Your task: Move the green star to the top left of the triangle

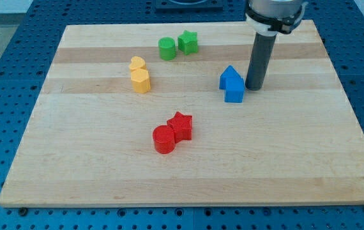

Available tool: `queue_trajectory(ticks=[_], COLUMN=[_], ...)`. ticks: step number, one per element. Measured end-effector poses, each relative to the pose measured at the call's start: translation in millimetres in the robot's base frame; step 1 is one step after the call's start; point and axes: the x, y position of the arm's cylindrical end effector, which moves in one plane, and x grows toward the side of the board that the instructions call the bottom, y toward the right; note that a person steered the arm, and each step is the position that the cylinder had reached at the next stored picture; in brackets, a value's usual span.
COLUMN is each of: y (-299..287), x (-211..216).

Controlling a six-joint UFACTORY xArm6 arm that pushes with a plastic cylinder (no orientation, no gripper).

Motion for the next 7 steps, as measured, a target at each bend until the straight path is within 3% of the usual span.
queue_trajectory(ticks=[3, 5, 7], y=[-13, 30, 35], x=[3, 3, -24])
